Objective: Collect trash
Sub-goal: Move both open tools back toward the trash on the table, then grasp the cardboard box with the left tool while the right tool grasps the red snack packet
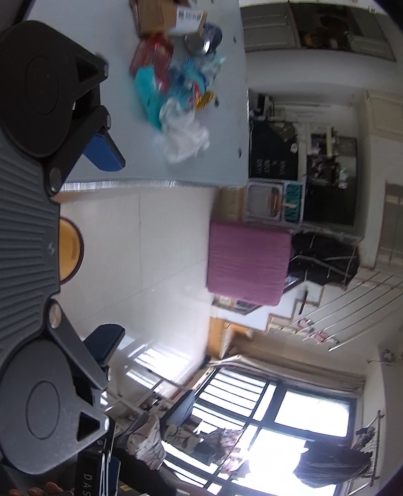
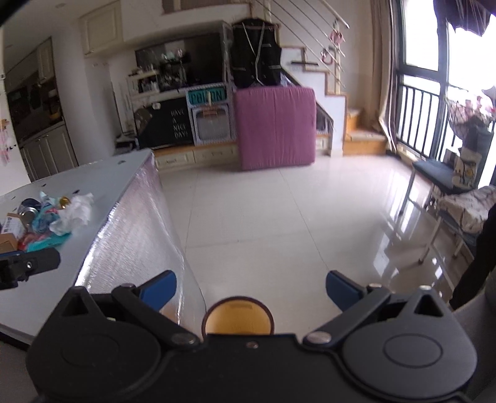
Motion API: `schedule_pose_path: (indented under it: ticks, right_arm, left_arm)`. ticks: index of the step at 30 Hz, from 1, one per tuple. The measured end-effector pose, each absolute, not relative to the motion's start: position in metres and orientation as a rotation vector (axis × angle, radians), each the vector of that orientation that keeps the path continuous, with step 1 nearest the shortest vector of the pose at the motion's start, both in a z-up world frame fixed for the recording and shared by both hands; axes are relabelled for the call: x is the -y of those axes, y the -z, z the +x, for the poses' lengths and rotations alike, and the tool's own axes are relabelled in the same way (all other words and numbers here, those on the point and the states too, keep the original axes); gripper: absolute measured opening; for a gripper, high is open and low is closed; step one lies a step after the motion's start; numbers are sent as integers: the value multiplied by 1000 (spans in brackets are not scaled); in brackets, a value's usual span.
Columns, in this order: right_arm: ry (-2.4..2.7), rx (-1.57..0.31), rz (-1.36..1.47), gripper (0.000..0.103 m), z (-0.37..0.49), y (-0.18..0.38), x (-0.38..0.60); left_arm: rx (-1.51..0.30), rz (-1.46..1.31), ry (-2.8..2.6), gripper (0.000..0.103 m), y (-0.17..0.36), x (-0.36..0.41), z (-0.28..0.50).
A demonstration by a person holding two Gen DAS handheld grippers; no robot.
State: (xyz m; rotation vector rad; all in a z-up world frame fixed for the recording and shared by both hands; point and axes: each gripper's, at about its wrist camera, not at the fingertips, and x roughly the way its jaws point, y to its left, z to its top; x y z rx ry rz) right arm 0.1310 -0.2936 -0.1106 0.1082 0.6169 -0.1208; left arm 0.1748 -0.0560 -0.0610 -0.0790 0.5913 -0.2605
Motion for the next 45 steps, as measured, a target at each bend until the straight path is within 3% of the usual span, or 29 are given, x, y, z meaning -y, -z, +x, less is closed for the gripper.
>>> schedule_pose_path:
  ticks: [22, 32, 45]
  right_arm:
    - [-114, -570, 58, 103, 193, 104, 134]
    - [-186, -575, 65, 103, 249, 110, 76]
    - [-286, -578, 47, 103, 314, 122, 23]
  left_arm:
    - [-512, -79, -100, 103, 36, -135, 193]
    - [-543, -117, -208, 103, 43, -212, 255]
    - [-670, -180, -227, 103, 83, -232, 332]
